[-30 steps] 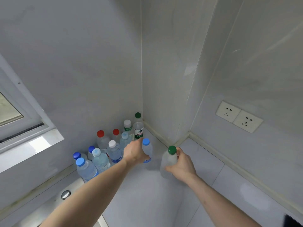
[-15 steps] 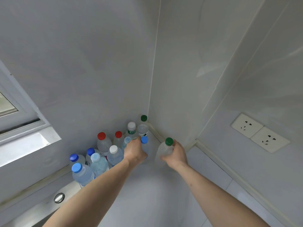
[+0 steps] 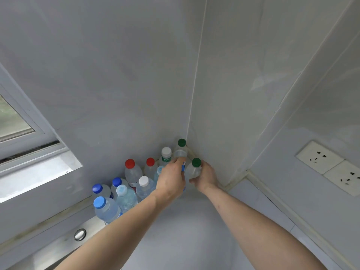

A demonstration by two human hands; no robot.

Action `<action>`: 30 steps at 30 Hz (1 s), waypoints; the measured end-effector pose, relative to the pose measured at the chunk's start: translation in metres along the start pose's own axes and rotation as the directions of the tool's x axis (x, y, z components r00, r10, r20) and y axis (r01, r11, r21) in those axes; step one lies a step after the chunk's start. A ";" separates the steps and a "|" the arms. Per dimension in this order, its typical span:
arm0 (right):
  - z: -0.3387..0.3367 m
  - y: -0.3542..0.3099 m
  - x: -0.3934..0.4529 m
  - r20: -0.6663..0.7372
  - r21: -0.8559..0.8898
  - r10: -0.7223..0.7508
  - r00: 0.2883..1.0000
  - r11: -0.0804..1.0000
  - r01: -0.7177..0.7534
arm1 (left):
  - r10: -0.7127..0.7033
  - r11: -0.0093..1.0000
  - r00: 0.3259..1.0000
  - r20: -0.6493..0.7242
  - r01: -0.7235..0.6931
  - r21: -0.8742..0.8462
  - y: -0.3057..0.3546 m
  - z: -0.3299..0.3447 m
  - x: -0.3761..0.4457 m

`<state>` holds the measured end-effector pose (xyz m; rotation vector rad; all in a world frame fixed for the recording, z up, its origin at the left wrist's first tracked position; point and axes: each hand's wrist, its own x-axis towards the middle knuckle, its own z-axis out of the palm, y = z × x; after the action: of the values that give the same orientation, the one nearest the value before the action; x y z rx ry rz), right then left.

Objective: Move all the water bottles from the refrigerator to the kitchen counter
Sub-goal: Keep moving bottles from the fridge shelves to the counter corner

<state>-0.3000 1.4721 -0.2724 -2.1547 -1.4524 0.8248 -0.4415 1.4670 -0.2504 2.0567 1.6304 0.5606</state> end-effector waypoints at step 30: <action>-0.074 0.085 -0.280 0.112 0.298 0.040 0.993 0.952 -0.071 | 0.148 0.974 0.949 0.279 -0.090 -0.210 -0.013 -0.052 -0.222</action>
<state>-0.2703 1.1802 -0.2028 -1.9534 -1.2248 1.1167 -0.5294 1.2582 -0.2234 1.9920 1.2377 0.4128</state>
